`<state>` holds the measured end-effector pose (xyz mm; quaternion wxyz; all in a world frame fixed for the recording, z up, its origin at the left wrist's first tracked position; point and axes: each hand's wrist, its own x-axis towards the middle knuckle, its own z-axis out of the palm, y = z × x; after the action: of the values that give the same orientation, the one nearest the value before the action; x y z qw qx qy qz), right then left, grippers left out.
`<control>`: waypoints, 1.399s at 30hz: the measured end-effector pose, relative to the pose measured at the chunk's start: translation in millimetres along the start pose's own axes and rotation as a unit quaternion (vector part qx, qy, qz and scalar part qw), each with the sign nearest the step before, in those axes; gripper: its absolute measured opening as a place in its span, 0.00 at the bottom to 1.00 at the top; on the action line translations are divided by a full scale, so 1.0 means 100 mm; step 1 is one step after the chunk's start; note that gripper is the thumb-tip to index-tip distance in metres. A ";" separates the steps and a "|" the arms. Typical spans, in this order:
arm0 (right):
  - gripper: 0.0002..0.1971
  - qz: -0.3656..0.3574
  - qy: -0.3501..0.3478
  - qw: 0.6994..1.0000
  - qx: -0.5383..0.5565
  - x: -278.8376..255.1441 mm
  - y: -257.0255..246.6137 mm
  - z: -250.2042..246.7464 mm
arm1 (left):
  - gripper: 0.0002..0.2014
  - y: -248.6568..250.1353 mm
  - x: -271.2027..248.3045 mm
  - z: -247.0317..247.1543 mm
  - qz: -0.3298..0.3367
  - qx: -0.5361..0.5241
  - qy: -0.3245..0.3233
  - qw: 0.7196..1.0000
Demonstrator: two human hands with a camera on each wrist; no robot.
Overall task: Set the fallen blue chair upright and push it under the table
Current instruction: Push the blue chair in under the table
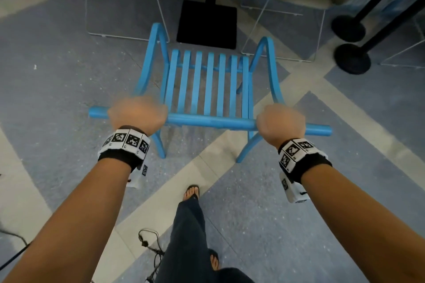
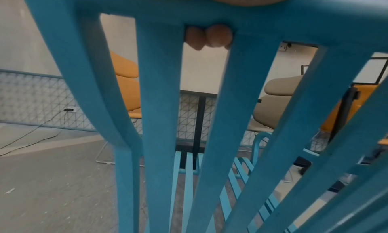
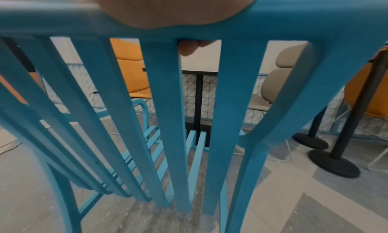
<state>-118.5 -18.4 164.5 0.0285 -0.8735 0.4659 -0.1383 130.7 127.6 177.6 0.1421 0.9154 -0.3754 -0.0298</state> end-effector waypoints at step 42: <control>0.14 0.032 -0.030 0.999 0.010 3.85 0.05 0.81 | 0.16 0.59 4.04 0.40 0.064 0.005 -0.024 0.998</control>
<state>102.2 -344.1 168.3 0.0556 -0.8617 0.4908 -0.1163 373.3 -202.9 177.0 0.1299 0.8893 -0.4365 -0.0408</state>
